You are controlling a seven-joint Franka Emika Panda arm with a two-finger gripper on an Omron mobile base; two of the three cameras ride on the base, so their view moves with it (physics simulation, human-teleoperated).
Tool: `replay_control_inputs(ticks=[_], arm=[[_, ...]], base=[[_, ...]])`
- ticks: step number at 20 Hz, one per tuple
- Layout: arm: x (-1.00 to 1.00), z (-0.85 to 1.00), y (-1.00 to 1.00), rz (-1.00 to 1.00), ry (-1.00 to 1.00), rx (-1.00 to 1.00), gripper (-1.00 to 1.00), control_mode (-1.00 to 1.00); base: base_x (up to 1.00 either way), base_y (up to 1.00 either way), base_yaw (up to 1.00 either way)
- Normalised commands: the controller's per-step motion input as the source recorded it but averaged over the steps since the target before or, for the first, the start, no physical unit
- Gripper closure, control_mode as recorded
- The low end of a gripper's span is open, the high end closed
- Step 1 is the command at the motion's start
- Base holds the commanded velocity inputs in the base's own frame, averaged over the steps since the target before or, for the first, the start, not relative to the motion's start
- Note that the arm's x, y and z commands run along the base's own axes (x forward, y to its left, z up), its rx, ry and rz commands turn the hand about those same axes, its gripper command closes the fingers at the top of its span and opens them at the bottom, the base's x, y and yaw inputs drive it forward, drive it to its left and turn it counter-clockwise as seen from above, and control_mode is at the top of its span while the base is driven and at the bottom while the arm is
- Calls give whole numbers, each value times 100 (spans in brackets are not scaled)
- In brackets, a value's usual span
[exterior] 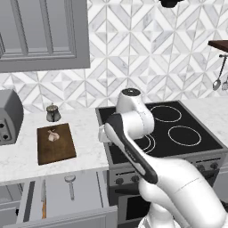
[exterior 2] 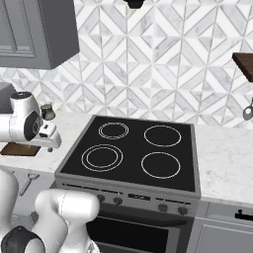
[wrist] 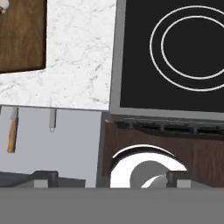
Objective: Place the appropriate cutting tool for cutting the garlic skin on the cutting board.
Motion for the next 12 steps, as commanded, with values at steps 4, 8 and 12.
replay_control_inputs(ticks=[4,8,12], arm=[[-73,-54,6,0,-7,2,-100,-100],[-10,-27,64,-1,8,11,-100,-100],[0,-43,66,0,16,9,-100,-100]], base=[[0,0,0],[0,0,0],[0,0,0]])
